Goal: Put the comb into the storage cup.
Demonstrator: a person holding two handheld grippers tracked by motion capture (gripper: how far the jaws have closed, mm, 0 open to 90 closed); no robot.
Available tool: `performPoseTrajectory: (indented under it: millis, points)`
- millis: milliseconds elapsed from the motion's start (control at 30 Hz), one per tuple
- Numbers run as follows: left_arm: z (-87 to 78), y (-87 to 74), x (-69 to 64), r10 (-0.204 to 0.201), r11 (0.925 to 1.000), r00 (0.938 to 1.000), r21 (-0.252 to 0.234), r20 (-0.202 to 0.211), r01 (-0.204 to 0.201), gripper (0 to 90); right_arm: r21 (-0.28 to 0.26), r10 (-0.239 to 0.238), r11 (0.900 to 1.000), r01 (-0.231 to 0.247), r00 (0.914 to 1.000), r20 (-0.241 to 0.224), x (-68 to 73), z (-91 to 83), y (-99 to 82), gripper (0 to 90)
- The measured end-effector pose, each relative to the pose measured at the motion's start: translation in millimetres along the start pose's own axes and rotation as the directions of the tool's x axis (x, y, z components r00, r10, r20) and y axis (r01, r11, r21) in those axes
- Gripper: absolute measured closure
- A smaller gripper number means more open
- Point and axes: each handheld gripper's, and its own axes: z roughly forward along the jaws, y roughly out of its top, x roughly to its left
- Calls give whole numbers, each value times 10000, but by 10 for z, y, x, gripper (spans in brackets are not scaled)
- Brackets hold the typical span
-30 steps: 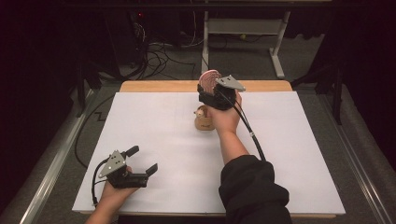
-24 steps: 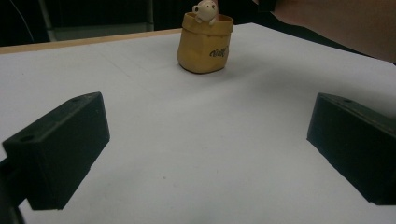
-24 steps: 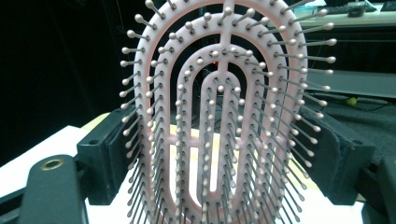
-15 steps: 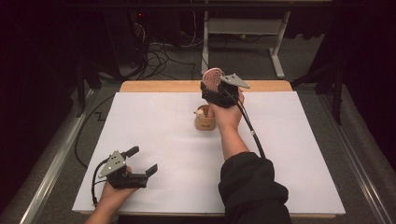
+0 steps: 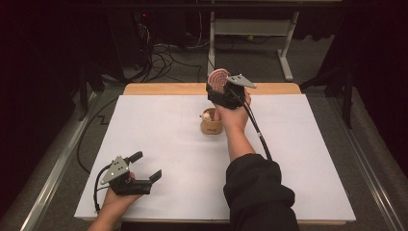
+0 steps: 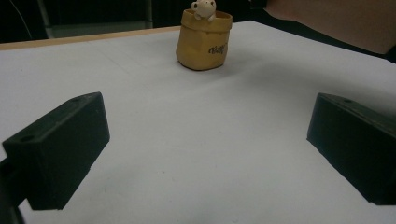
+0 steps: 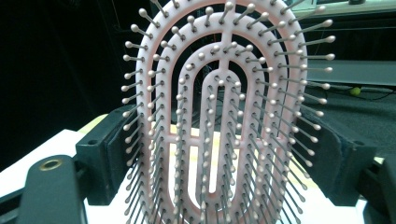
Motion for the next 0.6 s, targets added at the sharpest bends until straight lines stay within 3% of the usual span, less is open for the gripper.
performPoseTrajectory:
  millis: [300, 600]
  points:
    - [-8, -4, 10, 2, 10000, 10000, -16, -52, -2, 0, -72, 258, 9996, -257, 9997, 21, -53, 43, -14, 190]
    - [-5, -2, 5, 15, 10000, 10000, -39, -19, -15, 0, -14, 193, 9998, -194, 9998, -18, -42, 50, -9, 188]
